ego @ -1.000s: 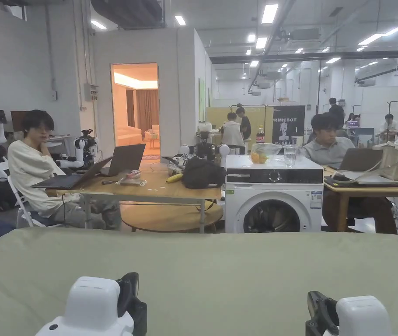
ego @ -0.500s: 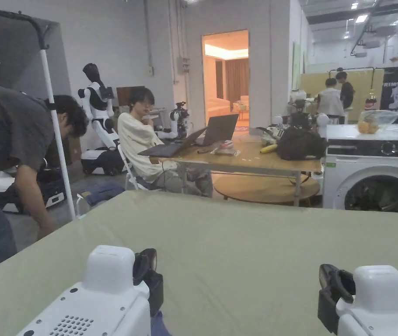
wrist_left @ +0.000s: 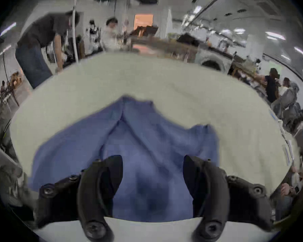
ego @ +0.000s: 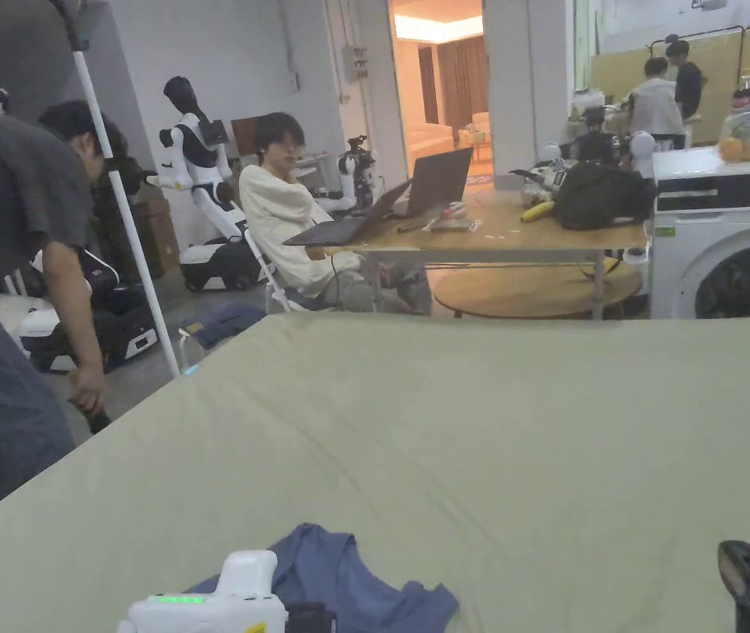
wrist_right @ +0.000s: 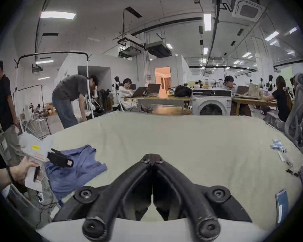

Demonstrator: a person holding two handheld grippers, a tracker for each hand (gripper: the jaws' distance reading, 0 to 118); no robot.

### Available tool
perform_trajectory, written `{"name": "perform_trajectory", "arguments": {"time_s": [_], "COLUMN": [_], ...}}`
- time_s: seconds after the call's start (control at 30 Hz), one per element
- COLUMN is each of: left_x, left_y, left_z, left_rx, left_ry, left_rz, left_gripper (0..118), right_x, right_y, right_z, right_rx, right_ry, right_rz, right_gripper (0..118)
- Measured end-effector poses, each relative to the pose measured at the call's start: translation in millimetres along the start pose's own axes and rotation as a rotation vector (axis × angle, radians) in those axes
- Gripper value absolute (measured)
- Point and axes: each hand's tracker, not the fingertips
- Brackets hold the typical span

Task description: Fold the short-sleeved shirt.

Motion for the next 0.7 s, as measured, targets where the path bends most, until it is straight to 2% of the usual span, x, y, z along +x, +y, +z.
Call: {"name": "perform_trajectory", "arguments": {"time_s": [0.07, 0.1, 0.13, 0.2, 0.27, 0.33, 0.4, 0.43, 0.47, 0.53, 0.7], "left_x": [-12.4, -10.4, -6.0, 9.0, 17.3, 21.5, 16.1, 5.3, -3.7, -18.6, -41.0], "left_y": [-8.0, -12.5, -12.2, -7.5, -4.7, -7.2, -5.5, 1.4, 8.4, 29.5, 115.9], "left_z": [-30.0, -31.7, -24.4, -19.2, -19.8, -24.2, -18.6, -7.1, 8.3, 44.5, 141.1], "left_rx": [-0.112, -0.071, -0.004, -0.06, -0.042, -0.04, -0.028, -0.008, 0.05, 0.19, 0.49], "left_ry": [-0.037, 0.002, -0.013, 0.033, 0.045, 0.082, 0.066, 0.005, -0.064, -0.068, -0.083], "left_rz": [0.02, -0.024, -0.067, -0.118, -0.178, -0.176, -0.091, 0.007, 0.106, 0.235, 0.294], "left_gripper": [60, 51, 39, 0, 0, 0, 0, 0, 0, 0, 0], "right_x": [7.0, 9.6, 11.3, 14.5, 14.2, 12.6, 13.3, 14.5, 15.9, 19.9, 29.3], "right_y": [-3.3, -3.8, -4.1, -5.2, -4.7, -4.5, -4.3, -3.4, -2.8, -1.7, 6.5], "right_z": [3.5, 4.3, 4.8, 5.2, 5.7, 7.4, 11.3, 12.3, 13.1, 14.3, 24.0], "right_rx": [-0.011, -0.018, -0.024, -0.03, -0.031, -0.032, -0.023, -0.024, -0.022, -0.021, 0.01], "right_ry": [-0.023, -0.032, -0.038, -0.044, -0.032, -0.03, -0.015, -0.011, -0.007, -0.005, 0.005], "right_rz": [0.007, 0.005, 0.001, -0.016, -0.027, -0.018, -0.023, -0.031, -0.038, -0.052, -0.081], "right_gripper": [0, 0, 0, 0, 0, 0, 0, 0, 0, 0, 0]}}
